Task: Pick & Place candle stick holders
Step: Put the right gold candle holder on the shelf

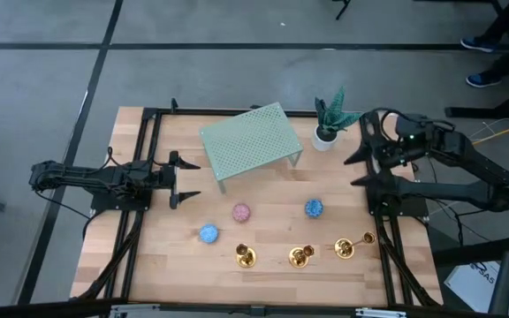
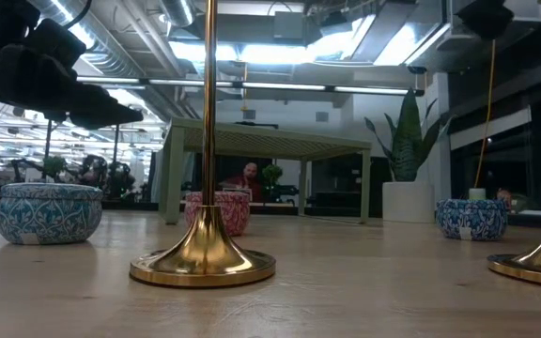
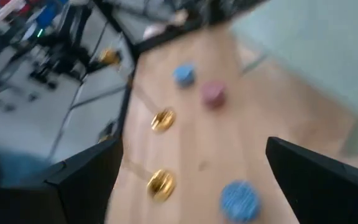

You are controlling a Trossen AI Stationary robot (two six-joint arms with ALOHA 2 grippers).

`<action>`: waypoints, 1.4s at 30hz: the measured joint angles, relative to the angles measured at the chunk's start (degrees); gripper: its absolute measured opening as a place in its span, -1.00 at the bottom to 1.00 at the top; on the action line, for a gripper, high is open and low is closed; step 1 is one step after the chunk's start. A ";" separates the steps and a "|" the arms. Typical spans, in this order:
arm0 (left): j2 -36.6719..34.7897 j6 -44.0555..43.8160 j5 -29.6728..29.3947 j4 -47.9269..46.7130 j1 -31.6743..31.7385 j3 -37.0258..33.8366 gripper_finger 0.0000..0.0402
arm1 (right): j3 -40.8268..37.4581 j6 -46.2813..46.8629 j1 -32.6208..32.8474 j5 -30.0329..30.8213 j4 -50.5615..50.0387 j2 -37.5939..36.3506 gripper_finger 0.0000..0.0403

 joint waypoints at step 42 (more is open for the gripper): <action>0.00 0.01 0.01 0.00 0.01 0.00 0.99 | 6.38 -16.89 13.55 -7.69 -29.81 -1.33 0.98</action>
